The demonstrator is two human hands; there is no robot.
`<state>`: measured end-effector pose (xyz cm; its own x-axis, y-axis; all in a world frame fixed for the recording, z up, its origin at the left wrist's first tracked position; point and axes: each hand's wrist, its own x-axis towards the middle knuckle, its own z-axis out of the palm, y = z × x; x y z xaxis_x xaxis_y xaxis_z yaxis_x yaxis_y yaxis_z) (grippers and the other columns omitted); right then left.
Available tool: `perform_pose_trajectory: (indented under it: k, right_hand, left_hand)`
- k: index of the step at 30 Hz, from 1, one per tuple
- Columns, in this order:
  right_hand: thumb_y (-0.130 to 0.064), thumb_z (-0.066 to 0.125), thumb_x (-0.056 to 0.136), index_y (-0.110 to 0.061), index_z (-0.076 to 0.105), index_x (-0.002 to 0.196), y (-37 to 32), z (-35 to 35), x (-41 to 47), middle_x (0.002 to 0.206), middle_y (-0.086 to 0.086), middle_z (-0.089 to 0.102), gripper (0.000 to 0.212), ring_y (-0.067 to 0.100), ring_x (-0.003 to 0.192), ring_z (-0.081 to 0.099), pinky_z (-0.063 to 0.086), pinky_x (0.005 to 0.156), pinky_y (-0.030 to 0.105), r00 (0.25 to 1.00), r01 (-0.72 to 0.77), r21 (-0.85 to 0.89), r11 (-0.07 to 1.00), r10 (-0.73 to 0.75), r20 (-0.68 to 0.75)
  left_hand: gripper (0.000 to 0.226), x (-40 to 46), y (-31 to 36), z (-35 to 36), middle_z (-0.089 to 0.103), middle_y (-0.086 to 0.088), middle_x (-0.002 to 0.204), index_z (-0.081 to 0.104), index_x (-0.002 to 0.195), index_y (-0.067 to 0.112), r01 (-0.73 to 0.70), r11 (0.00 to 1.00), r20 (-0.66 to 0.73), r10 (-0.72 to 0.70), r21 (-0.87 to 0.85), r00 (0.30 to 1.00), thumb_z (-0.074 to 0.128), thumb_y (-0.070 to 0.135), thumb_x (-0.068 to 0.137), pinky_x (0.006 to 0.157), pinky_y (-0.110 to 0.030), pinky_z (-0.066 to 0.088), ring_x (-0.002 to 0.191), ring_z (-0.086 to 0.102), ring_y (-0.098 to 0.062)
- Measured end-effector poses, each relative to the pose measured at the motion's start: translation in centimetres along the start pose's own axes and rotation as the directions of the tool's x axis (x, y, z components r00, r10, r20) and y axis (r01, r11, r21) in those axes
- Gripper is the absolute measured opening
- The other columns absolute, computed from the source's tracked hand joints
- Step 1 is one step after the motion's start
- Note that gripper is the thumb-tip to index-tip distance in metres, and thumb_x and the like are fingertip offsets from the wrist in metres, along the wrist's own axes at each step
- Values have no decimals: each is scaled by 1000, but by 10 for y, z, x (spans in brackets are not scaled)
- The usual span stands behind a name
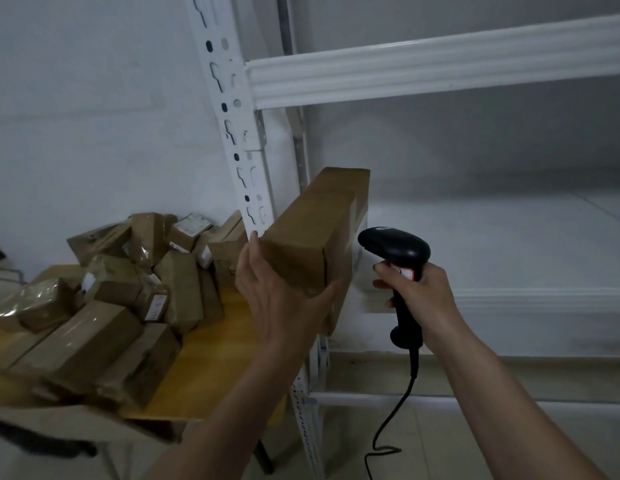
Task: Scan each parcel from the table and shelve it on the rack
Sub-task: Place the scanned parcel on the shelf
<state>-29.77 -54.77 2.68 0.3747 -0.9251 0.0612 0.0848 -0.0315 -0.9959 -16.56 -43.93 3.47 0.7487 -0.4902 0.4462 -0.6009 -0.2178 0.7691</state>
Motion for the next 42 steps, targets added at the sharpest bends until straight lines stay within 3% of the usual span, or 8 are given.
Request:
perform_pose_trajectory:
  k: [5, 9, 25, 27, 30, 34, 38, 42]
  right_hand:
    - [-14, 71, 85, -21, 65, 93, 3, 3, -3, 86, 4, 71, 12, 17, 84, 71, 54, 58, 26, 1000, -25, 22, 999, 24, 14]
    - [-14, 70, 86, -15, 65, 105, 3, -3, -2, 92, 7, 71, 19, 15, 86, 70, 54, 58, 25, 999, -38, 8, 999, 38, -33]
    - [-15, 69, 86, -10, 67, 103, 6, -8, -3, 86, 8, 73, 17, 14, 74, 70, 52, 55, 22, 998, -55, -44, 998, 55, 1]
    - [-14, 68, 87, -9, 68, 97, 5, -4, -8, 81, 6, 73, 12, 12, 67, 68, 52, 55, 22, 998, -48, -52, 997, 50, 38]
    - [-15, 68, 86, -10, 68, 93, 5, 6, -19, 74, 5, 73, 8, 11, 59, 64, 51, 55, 21, 991, -59, -75, 995, 67, 112]
    - [-14, 70, 84, -5, 70, 85, 10, 39, -32, 62, 4, 69, 9, 11, 53, 61, 51, 53, 19, 960, -94, -125, 988, 123, 252]
    - [-14, 73, 82, -5, 70, 78, 22, 88, -38, 60, 5, 68, 10, 16, 54, 61, 53, 60, 29, 913, -93, -195, 976, 162, 376]
    - [-13, 73, 83, -6, 70, 85, 39, 142, -41, 64, 4, 68, 9, 17, 57, 60, 51, 62, 34, 865, -145, -203, 968, 223, 450]
  left_hand:
    - [128, 6, -15, 19, 30, 0, 149, 16, 152, 23, 160, 964, -7, -165, -215, 986, 95, 30, 51, 115, -47, 33, 140, 29, -20]
    - [120, 13, -1, 38, 27, -6, 148, 18, 150, 17, 197, 960, -68, -214, -198, 974, 93, 28, 56, 108, -29, 26, 138, 25, -22]
    - [105, 34, 3, 63, 27, -5, 144, 26, 144, 18, 249, 951, -107, -272, -183, 956, 90, 30, 61, 112, -38, 31, 134, 24, -21]
    - [93, 28, -5, 53, 31, -2, 141, 32, 142, 17, 235, 946, -96, -261, -224, 960, 87, 28, 67, 109, -30, 31, 131, 28, -17]
    - [39, 13, -34, 31, 50, 1, 121, 55, 117, 20, 159, 956, -78, -183, -244, 980, 74, 17, 83, 94, -19, 46, 108, 50, -11]
    - [15, 10, -92, 1, 63, 7, 92, 63, 104, 18, 241, 969, 319, -243, 46, 916, 68, 20, 89, 55, -10, 46, 77, 58, -2]
    - [35, 14, -134, -37, 59, 9, 98, 61, 118, 19, 241, 893, 554, -428, 380, 714, 68, 38, 89, 64, -19, 41, 87, 57, -9]
    - [40, 28, -172, -79, 59, 7, 105, 59, 122, 21, 318, 835, 496, -529, 450, 688, 66, 42, 89, 71, -22, 42, 90, 55, -11]
